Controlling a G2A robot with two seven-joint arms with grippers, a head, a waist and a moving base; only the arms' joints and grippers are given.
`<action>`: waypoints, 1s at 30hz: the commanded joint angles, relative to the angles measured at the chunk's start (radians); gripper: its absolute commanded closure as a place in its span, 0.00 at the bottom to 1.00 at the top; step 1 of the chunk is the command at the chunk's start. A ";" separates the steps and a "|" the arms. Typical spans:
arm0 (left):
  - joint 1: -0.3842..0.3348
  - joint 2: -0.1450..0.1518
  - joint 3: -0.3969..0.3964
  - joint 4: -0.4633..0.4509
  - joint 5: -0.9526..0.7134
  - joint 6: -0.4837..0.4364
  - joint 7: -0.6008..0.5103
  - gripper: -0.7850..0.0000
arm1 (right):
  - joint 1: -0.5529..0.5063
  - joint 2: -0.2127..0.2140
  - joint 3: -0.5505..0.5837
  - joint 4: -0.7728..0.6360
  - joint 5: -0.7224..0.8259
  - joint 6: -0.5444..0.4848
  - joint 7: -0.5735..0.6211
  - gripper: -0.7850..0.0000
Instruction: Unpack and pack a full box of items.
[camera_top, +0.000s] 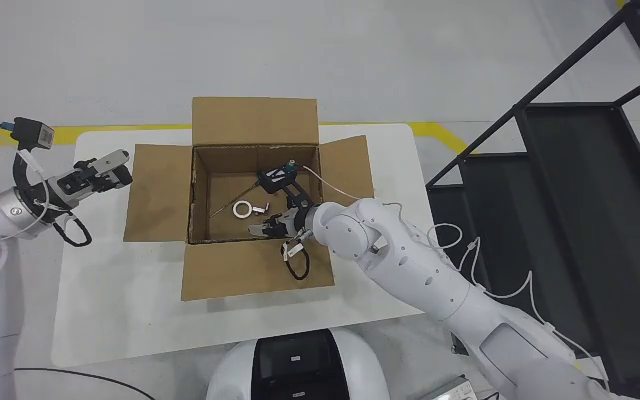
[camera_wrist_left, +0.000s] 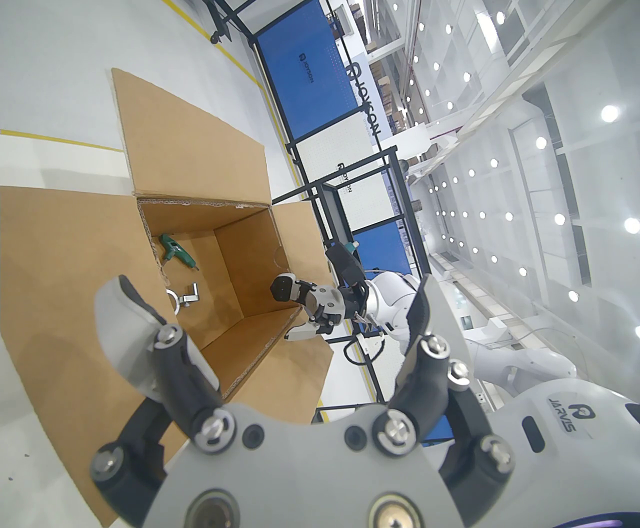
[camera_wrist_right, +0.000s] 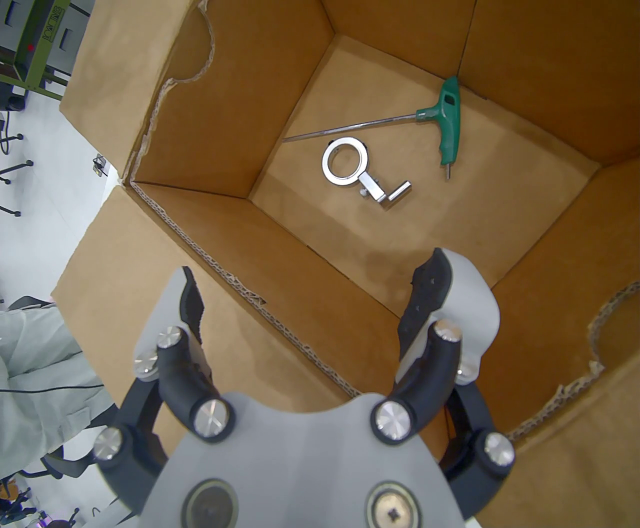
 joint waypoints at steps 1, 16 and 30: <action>0.000 0.000 0.000 0.000 0.000 0.000 0.000 0.00 | 0.000 0.000 0.000 0.000 0.000 0.000 0.000 0.00; 0.000 0.000 0.000 0.000 0.000 0.000 0.000 0.00 | 0.069 -0.022 -0.037 0.102 -0.037 -0.116 -0.021 0.00; 0.000 0.000 0.000 0.000 0.000 0.000 0.000 0.00 | 0.308 -0.188 -0.232 0.543 0.026 -0.194 -0.138 0.00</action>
